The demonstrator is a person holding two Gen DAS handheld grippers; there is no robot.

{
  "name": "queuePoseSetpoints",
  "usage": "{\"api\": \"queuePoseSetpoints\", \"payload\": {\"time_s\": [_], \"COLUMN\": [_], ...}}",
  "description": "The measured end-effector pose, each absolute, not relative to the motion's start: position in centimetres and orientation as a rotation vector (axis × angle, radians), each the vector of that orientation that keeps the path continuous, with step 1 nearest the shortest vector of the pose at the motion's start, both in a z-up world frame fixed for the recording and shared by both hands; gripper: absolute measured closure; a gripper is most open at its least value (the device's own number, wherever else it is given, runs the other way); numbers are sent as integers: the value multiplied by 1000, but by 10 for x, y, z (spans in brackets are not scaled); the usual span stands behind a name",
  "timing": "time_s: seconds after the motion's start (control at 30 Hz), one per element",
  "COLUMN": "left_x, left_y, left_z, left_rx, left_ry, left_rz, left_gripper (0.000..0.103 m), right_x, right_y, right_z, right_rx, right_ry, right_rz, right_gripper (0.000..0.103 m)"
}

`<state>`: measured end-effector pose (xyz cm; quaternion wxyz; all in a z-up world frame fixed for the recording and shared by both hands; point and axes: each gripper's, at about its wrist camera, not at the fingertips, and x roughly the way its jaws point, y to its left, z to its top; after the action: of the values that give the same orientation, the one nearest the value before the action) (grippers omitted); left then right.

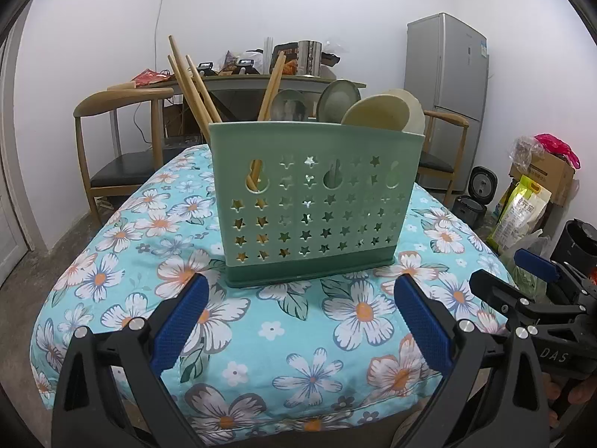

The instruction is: Organize utensils

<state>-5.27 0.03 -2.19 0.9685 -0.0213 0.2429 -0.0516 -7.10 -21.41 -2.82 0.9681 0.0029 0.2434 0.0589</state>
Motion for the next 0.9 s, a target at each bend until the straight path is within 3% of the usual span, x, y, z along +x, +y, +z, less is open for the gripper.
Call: {"api": "queuePoseSetpoints", "payload": {"time_s": [0.9], "left_x": [-53], "left_y": [-6], "left_z": [-24], "left_rx": [-24], "left_ry": [493], "left_rz": [-121], "left_gripper": [6], "right_x": [-70], "right_y": [-214], "right_z": [-28], "right_rx": [4], "right_ry": [498], "right_rz": [118], "right_gripper": [8]}}
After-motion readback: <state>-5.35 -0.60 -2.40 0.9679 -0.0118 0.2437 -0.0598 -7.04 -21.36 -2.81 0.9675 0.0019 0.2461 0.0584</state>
